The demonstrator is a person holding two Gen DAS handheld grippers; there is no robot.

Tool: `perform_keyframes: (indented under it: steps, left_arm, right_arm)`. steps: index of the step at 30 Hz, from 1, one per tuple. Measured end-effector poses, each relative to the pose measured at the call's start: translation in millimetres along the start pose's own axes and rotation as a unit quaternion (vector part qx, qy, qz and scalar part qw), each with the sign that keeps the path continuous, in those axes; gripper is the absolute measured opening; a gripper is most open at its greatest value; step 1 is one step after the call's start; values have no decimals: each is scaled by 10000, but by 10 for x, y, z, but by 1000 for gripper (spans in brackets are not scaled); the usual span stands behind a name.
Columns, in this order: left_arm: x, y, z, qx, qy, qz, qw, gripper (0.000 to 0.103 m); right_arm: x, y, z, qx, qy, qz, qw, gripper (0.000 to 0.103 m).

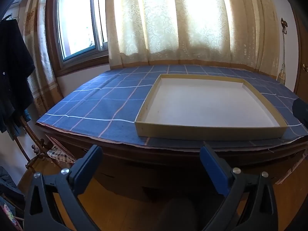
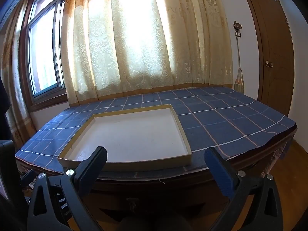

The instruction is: Take underwear out of drawer

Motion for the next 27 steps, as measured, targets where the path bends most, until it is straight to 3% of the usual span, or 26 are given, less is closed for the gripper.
perform_keyframes:
  steps: [27]
  left_arm:
    - [16,-17,-29,-46,4,14,10000,103]
  right_arm:
    - [57,-10,-6,-62,-83,-7,9999,103]
Point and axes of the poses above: each gripper's, at about its wrist camera, not at the fingertips, and x roughly the way its jaws point, y to its right, z to its underside, the point moved 6 cm from there along x, roughly the way its jaws point, and after that the axes turned 14 degrees about -y, right-handed, at the moved point
